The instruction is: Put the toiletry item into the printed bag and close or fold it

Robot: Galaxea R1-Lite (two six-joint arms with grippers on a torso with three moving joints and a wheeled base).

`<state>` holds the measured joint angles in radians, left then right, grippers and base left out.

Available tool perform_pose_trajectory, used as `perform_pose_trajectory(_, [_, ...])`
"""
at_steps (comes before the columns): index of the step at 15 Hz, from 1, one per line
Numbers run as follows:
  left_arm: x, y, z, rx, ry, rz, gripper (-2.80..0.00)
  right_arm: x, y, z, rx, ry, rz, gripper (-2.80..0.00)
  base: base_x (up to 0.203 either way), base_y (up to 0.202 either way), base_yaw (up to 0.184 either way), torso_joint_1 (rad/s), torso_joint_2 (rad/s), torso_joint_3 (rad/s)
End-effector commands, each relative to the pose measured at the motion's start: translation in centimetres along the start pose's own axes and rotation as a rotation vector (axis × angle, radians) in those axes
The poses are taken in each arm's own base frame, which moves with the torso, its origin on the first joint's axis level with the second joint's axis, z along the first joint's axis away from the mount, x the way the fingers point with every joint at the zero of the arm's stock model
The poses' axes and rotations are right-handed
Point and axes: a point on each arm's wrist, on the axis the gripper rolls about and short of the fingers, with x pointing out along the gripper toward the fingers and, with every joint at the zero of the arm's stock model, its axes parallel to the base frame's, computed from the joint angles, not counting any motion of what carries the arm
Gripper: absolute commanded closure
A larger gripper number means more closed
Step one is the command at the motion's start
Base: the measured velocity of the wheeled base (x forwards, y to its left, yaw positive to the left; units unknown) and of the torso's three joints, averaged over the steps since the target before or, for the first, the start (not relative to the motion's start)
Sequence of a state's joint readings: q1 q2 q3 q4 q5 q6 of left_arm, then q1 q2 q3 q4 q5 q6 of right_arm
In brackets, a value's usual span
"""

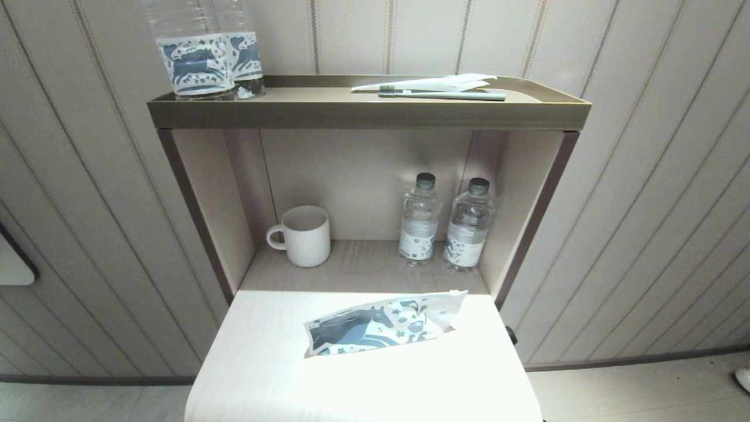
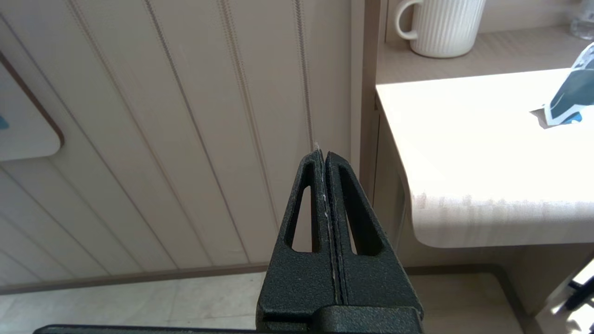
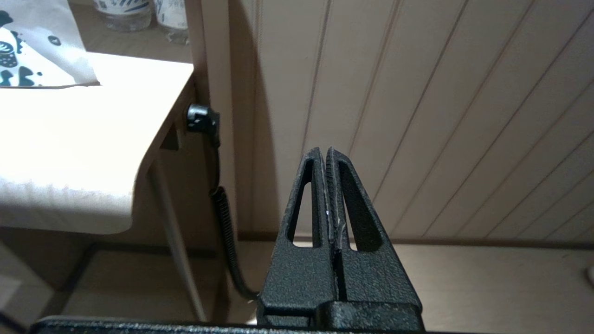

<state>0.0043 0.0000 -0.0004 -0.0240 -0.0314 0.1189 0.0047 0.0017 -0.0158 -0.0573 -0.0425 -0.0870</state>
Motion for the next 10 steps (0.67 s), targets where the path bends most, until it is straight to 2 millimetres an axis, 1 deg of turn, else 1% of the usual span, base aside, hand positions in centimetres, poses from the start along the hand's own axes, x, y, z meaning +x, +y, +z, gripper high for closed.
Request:
perform_pose_trajectory(1, [0.0,0.0,0.0,0.0,0.001,-0.001,0.0,0.0,0.1,-0.3,0.022,0.011,0.015,0.0,0.0,0.0,0.0,0.0,0.0,0.0])
perform_pose_trajectory(3, [0.0,0.0,0.0,0.01,0.0,0.0,0.0,-0.1,0.3,-1.4,-0.022,0.115,0.082,0.0,0.0,0.0,0.0,0.0,0.0,0.0])
perform_pose_trajectory(4, [0.0,0.0,0.0,0.007,-0.003,-0.002,0.0,0.0,0.3,-1.4,-0.022,0.115,0.084,0.0,0.0,0.0,0.0,0.0,0.0,0.0])
perform_pose_trajectory(5, [0.0,0.0,0.1,-0.002,-0.005,0.0,0.0,0.0,0.2,-1.0,-0.001,0.074,0.075,0.0,0.0,0.0,0.0,0.0,0.0,0.0])
perform_pose_trajectory(6, [0.0,0.0,0.1,-0.037,-0.006,0.003,0.0,0.0,0.2,-1.1,0.061,0.076,0.043,0.0,0.0,0.0,0.0,0.0,0.0,0.0])
perform_pose_trajectory(8, [0.0,0.1,0.1,-0.104,-0.005,0.02,0.0,0.1,0.2,-1.1,0.072,0.076,0.032,0.0,0.0,0.0,0.0,0.0,0.0,0.0])
perform_pose_trajectory(10, [0.0,0.1,0.1,-0.111,-0.008,0.025,0.0,0.1,0.2,-1.1,0.072,0.076,0.032,0.0,0.0,0.0,0.0,0.0,0.0,0.0])
